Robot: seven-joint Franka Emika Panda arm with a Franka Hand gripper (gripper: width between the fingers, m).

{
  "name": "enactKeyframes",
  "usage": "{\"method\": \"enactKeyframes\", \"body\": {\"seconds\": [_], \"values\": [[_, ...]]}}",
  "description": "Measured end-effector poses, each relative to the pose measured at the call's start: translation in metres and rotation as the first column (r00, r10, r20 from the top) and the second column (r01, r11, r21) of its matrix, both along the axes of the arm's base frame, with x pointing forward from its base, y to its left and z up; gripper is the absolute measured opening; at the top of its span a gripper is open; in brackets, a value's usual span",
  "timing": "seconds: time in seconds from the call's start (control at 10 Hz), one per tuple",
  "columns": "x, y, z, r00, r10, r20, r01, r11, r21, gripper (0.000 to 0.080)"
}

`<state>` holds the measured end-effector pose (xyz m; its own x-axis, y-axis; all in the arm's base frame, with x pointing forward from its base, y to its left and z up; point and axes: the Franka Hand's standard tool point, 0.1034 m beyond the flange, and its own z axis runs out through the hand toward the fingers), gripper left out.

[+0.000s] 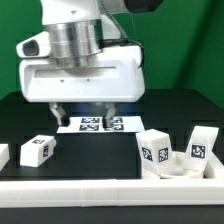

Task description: Assemble stool

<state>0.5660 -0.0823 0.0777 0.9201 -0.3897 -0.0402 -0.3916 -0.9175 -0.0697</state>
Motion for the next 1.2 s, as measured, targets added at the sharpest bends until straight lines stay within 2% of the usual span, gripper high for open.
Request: {"method": "enactKeyframes", "body": {"seconds": [0.2,0.4,0.8,1.0,1.2], "values": [[-0.010,-0.050,-0.003,1.000,-0.011,-0.010,0.011,1.000,-0.010,0.0649],[-0.016,-0.077,-0.006,1.000,-0.027,-0.014,0.027,1.000,-0.011,0.0649],[-0.017,-0.074,-0.008,0.999,-0.028,-0.018,0.027,1.000,-0.009,0.0649],[-0.027,-0.087,-0.019,0.992,-0.072,-0.108,0.078,0.995,0.054,0.0649],[-0.025,-0.086,-0.019,0.989,-0.071,-0.131,0.080,0.994,0.070,0.0649]]}}
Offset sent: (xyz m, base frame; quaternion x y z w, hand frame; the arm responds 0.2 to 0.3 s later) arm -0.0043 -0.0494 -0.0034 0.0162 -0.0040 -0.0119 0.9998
